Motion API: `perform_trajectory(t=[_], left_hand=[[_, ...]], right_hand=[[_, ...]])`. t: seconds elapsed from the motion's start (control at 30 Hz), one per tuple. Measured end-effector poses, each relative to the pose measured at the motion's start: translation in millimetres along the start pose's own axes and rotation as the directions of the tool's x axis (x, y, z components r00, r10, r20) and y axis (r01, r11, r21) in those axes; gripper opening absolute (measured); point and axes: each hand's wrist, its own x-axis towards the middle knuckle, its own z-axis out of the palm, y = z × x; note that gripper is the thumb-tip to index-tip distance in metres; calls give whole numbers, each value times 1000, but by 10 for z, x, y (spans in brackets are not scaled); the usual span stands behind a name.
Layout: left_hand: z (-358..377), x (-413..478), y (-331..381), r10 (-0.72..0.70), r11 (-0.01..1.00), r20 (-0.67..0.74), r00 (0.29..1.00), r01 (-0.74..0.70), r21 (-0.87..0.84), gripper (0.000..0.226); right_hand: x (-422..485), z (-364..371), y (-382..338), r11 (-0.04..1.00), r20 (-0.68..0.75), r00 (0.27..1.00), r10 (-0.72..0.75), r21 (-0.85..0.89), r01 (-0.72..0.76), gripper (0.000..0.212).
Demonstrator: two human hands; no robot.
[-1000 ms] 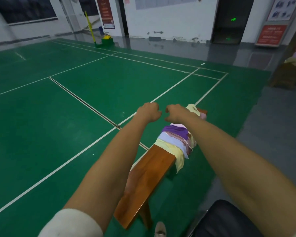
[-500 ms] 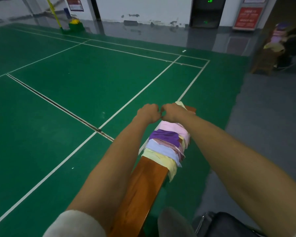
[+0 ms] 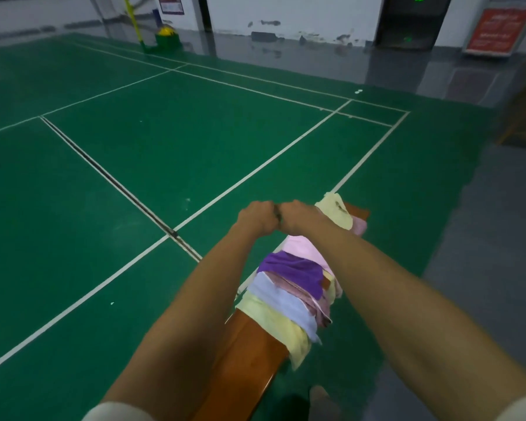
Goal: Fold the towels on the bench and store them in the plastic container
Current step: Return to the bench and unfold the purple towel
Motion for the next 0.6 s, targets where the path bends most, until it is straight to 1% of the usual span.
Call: perform_trajectory(t=[0.13, 0.3, 0.47, 0.6], left_hand=[[627, 454, -96, -45, 999, -4, 999, 45, 18, 37], [1379, 766, -334, -94, 995, -77, 993, 96, 29, 39], [2097, 721, -643, -179, 982, -115, 977, 185, 46, 41], [2546, 380, -732, -267, 961, -149, 952, 274, 26, 40]], right_hand=[[561, 554, 282, 999, 26, 999, -45, 9, 45, 34], [1025, 1281, 475, 995, 23, 995, -97, -8, 97, 40], [1159, 1950, 505, 985, -6, 986, -166, -53, 166, 46], [937, 2262, 499, 965, -70, 964, -255, -80, 249, 49]])
